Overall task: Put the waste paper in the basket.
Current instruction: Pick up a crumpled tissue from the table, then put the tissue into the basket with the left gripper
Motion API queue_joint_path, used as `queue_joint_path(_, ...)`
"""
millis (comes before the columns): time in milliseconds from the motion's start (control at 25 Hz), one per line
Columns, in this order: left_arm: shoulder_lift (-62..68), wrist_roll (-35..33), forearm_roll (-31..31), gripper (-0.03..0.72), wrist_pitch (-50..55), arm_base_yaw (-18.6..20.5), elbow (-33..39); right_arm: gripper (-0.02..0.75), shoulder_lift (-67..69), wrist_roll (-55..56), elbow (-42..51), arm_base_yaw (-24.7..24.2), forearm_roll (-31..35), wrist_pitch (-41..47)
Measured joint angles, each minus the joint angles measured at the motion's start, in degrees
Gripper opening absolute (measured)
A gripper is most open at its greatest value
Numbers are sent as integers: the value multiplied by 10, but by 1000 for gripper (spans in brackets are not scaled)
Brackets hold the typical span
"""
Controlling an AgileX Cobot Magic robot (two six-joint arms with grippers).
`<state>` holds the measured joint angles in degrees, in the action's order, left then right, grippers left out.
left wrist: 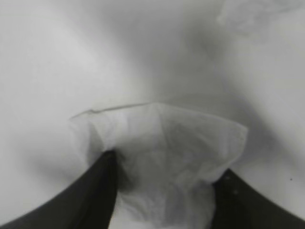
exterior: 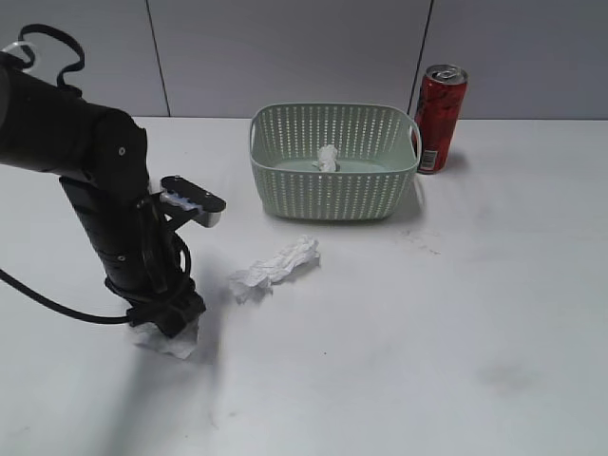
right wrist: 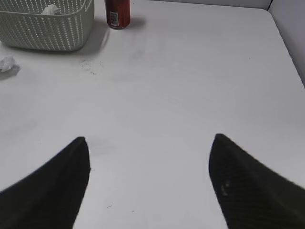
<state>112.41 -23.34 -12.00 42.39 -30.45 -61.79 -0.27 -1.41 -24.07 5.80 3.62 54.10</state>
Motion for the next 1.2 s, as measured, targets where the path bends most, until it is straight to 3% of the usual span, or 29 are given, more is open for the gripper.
queue_joint_path(120, 1, -1, 1, 129, -4, 0, 0, 589, 0, 0, 0, 0, 0, 0)
queue_joint_path(240, 1, -1, 13, 4, -4, 0, -1, 589, 0, 0, 0, 0, 0, 0)
queue_joint_path(480, 5, -1, 61, 0, 66, 0, -45, 589, 0, 0, 0, 0, 0, 0)
queue_joint_path(840, -10, -1, 80, 0, 114, 0, -245, 589, 0, 0, 0, 0, 0, 0)
queue_joint_path(1000, -10, -1, 60, 0, 12, 0, -311, 589, 0, 0, 0, 0, 0, 0)
queue_joint_path(1200, -4, -1, -33, 0, -208, 0, -320, 587, 0, 0, 0, 0, 0, 0)
